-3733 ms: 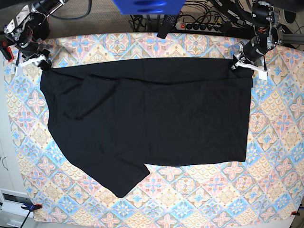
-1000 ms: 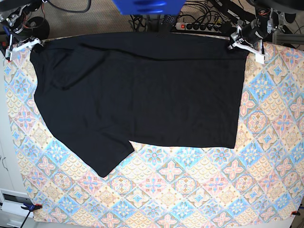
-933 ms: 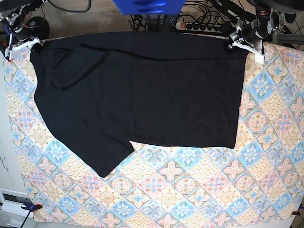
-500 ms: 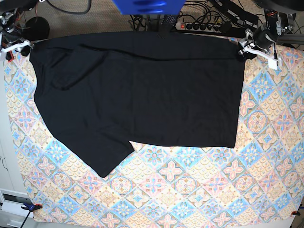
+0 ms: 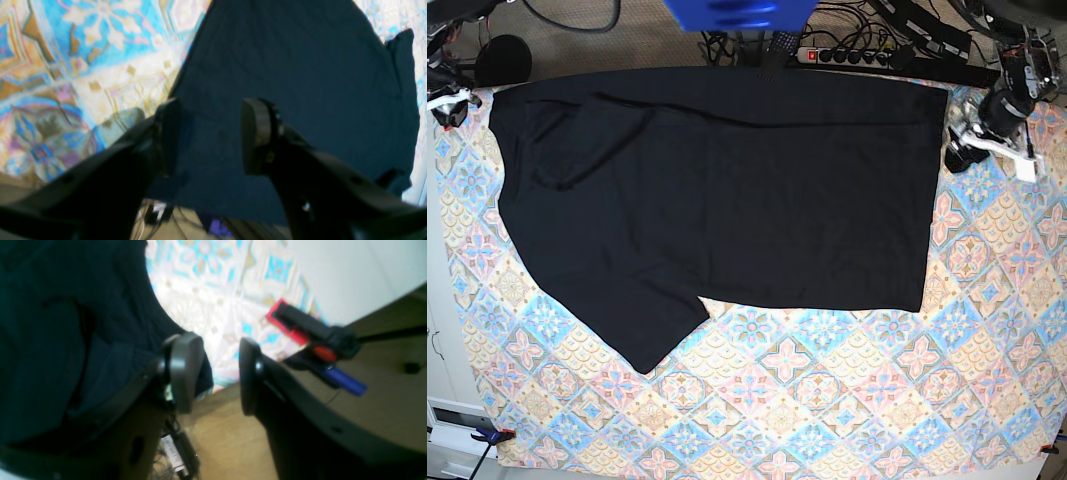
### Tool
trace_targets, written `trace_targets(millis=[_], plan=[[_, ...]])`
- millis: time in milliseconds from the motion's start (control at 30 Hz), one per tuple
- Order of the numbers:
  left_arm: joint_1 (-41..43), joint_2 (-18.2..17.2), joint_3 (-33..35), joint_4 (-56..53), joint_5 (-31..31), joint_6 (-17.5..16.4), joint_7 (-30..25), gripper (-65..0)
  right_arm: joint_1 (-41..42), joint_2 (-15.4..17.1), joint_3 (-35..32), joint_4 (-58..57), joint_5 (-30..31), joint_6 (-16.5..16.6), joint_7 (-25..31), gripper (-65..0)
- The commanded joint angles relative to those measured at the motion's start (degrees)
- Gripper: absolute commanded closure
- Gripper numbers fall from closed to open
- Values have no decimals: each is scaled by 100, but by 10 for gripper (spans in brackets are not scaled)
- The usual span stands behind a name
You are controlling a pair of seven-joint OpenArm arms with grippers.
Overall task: Fold the T-shirt properly
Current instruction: 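Release the edge and move both grippers to the shirt's side edge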
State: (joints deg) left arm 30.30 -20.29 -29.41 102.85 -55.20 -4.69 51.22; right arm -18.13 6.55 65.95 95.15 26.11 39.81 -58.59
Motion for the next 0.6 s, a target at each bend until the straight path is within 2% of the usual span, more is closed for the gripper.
trace_targets(millis=[0,67,167,333,567], plan=[[-204,-102,-79,49,-58,-37,-124,-291,-11,132,-33,238,119,19,131,-210],[-529,-129,-70,-162,56,-37,-107,-291,-11,150,-411,441,119,19,131,-210],[-1294,-234,-61,-619,531,-45,201,-291,-11,150,-1061,616,119,19,131,-209],[-2349,-243,-53,-1428,1225,-72,412,-291,156,159,-1615,643,119,19,140,-208],[-3589,-234,827,-2500,2175,-81,298,-291,701,159,-2213,625,110,19,140,-207]])
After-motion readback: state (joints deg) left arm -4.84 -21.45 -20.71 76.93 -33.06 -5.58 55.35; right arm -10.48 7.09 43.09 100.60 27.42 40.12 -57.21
